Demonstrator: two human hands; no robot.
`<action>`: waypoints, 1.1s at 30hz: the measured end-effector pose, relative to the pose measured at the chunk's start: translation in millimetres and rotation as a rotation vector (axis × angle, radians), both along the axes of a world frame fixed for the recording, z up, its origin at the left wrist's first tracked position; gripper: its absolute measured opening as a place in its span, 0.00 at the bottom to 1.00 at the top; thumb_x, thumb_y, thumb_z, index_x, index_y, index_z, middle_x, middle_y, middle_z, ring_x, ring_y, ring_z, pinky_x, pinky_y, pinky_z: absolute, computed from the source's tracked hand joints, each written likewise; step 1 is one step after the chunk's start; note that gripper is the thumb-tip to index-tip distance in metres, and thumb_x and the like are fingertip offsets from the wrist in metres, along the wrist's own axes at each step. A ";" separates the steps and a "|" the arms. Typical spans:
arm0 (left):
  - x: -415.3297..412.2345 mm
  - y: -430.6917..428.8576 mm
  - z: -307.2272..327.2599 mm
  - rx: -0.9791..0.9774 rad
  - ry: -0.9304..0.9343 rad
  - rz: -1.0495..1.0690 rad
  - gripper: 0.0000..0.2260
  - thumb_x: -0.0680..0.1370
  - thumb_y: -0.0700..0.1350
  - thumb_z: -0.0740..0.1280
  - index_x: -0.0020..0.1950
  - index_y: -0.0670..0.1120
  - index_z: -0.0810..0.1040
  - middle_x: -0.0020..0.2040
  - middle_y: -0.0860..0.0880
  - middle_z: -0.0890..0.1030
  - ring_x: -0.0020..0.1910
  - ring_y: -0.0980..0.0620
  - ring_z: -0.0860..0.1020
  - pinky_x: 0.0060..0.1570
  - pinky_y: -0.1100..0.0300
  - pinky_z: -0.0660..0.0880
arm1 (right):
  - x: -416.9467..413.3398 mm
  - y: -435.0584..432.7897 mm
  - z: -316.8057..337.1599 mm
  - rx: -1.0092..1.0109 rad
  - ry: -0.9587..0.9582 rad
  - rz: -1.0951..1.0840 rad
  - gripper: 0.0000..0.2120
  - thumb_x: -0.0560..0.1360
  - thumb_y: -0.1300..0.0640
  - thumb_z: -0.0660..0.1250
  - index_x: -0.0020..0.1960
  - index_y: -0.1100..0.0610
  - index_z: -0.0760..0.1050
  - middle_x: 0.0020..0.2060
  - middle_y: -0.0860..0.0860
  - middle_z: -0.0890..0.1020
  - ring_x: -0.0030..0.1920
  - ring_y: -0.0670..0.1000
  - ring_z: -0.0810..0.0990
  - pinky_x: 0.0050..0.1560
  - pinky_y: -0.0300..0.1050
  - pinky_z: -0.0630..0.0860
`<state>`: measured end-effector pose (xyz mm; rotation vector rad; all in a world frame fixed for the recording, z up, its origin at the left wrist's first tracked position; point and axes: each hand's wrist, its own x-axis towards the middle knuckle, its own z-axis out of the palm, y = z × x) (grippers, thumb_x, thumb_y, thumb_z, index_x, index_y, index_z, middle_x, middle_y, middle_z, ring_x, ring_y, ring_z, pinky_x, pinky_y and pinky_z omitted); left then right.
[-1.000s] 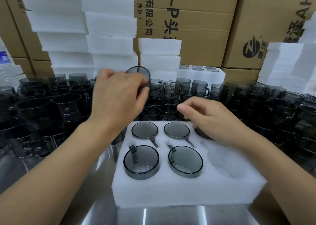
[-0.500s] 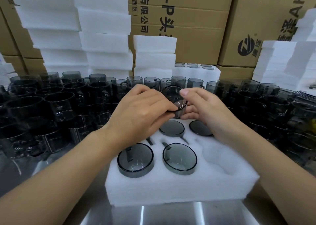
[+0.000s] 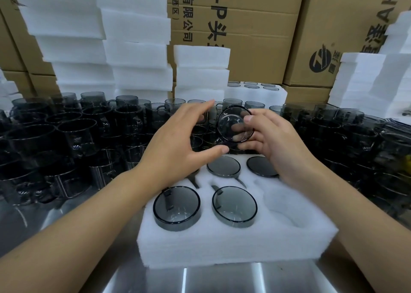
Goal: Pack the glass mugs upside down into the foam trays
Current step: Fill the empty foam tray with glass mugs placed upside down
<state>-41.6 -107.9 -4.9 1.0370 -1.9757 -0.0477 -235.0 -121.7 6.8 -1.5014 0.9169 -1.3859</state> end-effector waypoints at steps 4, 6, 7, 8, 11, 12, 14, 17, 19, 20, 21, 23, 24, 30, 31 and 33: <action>-0.5 -3.6 -2.3 0.085 0.083 0.016 0.30 0.65 0.64 0.69 0.65 0.61 0.65 0.56 0.63 0.77 0.58 0.65 0.73 0.54 0.63 0.71 | -1.5 1.0 -1.1 -0.039 0.007 0.016 0.16 0.65 0.56 0.65 0.53 0.52 0.76 0.46 0.52 0.84 0.48 0.51 0.83 0.48 0.48 0.79; -1.1 -3.1 -2.2 0.094 0.080 0.019 0.28 0.64 0.64 0.69 0.60 0.61 0.64 0.53 0.62 0.78 0.56 0.65 0.74 0.51 0.62 0.72 | -1.1 2.3 -1.1 -0.056 0.017 0.023 0.17 0.64 0.59 0.64 0.53 0.51 0.76 0.50 0.53 0.83 0.53 0.53 0.82 0.59 0.58 0.76; -1.4 -2.5 -2.1 0.094 0.079 0.021 0.26 0.64 0.64 0.69 0.58 0.62 0.64 0.52 0.62 0.79 0.55 0.65 0.75 0.50 0.61 0.72 | -0.6 2.7 -1.0 -0.063 0.025 0.024 0.18 0.63 0.60 0.63 0.53 0.51 0.76 0.51 0.53 0.83 0.55 0.54 0.82 0.62 0.62 0.74; -1.4 -2.0 -1.9 0.094 0.080 0.022 0.24 0.64 0.63 0.69 0.56 0.62 0.64 0.52 0.62 0.79 0.54 0.65 0.75 0.49 0.61 0.72 | -0.3 2.8 -0.9 -0.067 0.027 0.026 0.20 0.63 0.61 0.62 0.53 0.51 0.76 0.52 0.53 0.82 0.55 0.54 0.81 0.62 0.63 0.73; -1.0 -0.9 -1.5 0.084 0.070 0.023 0.18 0.65 0.62 0.69 0.51 0.63 0.67 0.49 0.62 0.79 0.52 0.66 0.76 0.47 0.65 0.71 | -0.3 1.9 -1.2 -0.057 -0.030 0.067 0.22 0.62 0.63 0.60 0.55 0.54 0.75 0.50 0.50 0.82 0.53 0.53 0.82 0.56 0.53 0.78; -0.7 -1.1 -1.5 0.072 0.063 0.020 0.16 0.66 0.61 0.70 0.50 0.62 0.69 0.49 0.62 0.79 0.51 0.65 0.76 0.47 0.66 0.71 | -0.7 1.5 -1.3 -0.046 -0.054 0.081 0.22 0.62 0.64 0.60 0.55 0.54 0.75 0.49 0.49 0.82 0.53 0.53 0.83 0.54 0.50 0.78; -0.5 -1.9 -2.0 0.020 0.044 0.006 0.11 0.69 0.57 0.71 0.47 0.57 0.75 0.47 0.60 0.80 0.49 0.61 0.76 0.47 0.64 0.72 | -1.7 0.6 -1.6 -0.023 -0.093 0.095 0.23 0.62 0.64 0.60 0.56 0.55 0.75 0.49 0.49 0.81 0.53 0.54 0.83 0.52 0.48 0.79; -0.8 -2.9 -3.4 -0.050 0.049 -0.010 0.06 0.73 0.50 0.72 0.46 0.50 0.80 0.44 0.56 0.81 0.46 0.58 0.78 0.45 0.62 0.74 | -2.2 -0.1 -0.6 -0.002 -0.096 0.095 0.21 0.63 0.62 0.61 0.56 0.54 0.75 0.51 0.52 0.80 0.52 0.54 0.82 0.52 0.49 0.79; -0.9 -3.0 -3.4 -0.060 0.085 -0.010 0.06 0.75 0.50 0.71 0.47 0.48 0.82 0.42 0.56 0.81 0.43 0.59 0.78 0.43 0.63 0.74 | -1.7 0.2 0.1 0.000 -0.086 0.110 0.19 0.65 0.59 0.63 0.56 0.54 0.75 0.50 0.53 0.80 0.47 0.52 0.83 0.46 0.47 0.79; -1.0 -2.9 -3.4 -0.061 0.102 -0.007 0.07 0.75 0.50 0.70 0.47 0.48 0.82 0.41 0.57 0.81 0.42 0.60 0.77 0.41 0.63 0.74 | -1.1 0.8 0.4 0.003 -0.088 0.127 0.19 0.66 0.58 0.63 0.57 0.56 0.74 0.47 0.52 0.82 0.44 0.52 0.83 0.43 0.45 0.79; -0.9 -2.9 -3.4 -0.059 0.115 -0.002 0.08 0.76 0.51 0.68 0.48 0.48 0.83 0.39 0.57 0.81 0.40 0.60 0.77 0.40 0.63 0.73 | -0.4 1.6 0.7 0.006 -0.089 0.141 0.19 0.67 0.56 0.64 0.58 0.57 0.74 0.44 0.51 0.83 0.41 0.52 0.83 0.40 0.44 0.79; -0.8 -3.2 -3.6 -0.049 0.131 0.011 0.07 0.77 0.49 0.68 0.49 0.48 0.83 0.38 0.59 0.80 0.37 0.61 0.76 0.38 0.67 0.72 | 0.3 2.6 0.9 0.010 -0.083 0.151 0.18 0.69 0.53 0.65 0.57 0.56 0.74 0.40 0.47 0.84 0.37 0.53 0.83 0.36 0.43 0.79; -0.7 -3.2 -3.5 -0.046 0.136 0.018 0.07 0.77 0.49 0.68 0.50 0.48 0.83 0.37 0.61 0.80 0.36 0.62 0.76 0.38 0.69 0.72 | 0.5 2.9 0.7 0.010 -0.081 0.151 0.16 0.69 0.52 0.65 0.56 0.55 0.74 0.39 0.45 0.84 0.36 0.53 0.83 0.35 0.43 0.79; 0.2 -1.9 -2.4 -0.020 0.139 0.058 0.11 0.78 0.51 0.65 0.52 0.49 0.84 0.39 0.55 0.84 0.39 0.56 0.80 0.43 0.53 0.78 | -0.1 3.5 0.5 0.014 -0.041 0.150 0.16 0.71 0.49 0.66 0.55 0.55 0.76 0.45 0.51 0.84 0.39 0.57 0.84 0.34 0.43 0.79; 0.4 -2.4 -2.3 -0.012 0.133 0.070 0.10 0.79 0.51 0.65 0.52 0.49 0.84 0.39 0.55 0.84 0.39 0.55 0.81 0.44 0.52 0.78 | -0.3 4.0 0.5 0.013 -0.028 0.150 0.15 0.71 0.49 0.66 0.55 0.55 0.76 0.45 0.53 0.84 0.39 0.57 0.84 0.33 0.43 0.79; 0.8 -4.1 -2.3 0.015 0.130 0.080 0.09 0.79 0.49 0.65 0.53 0.50 0.84 0.38 0.57 0.83 0.39 0.58 0.81 0.45 0.53 0.78 | -0.9 5.1 0.9 0.012 0.009 0.138 0.15 0.69 0.50 0.68 0.55 0.53 0.76 0.44 0.52 0.83 0.34 0.55 0.82 0.32 0.42 0.78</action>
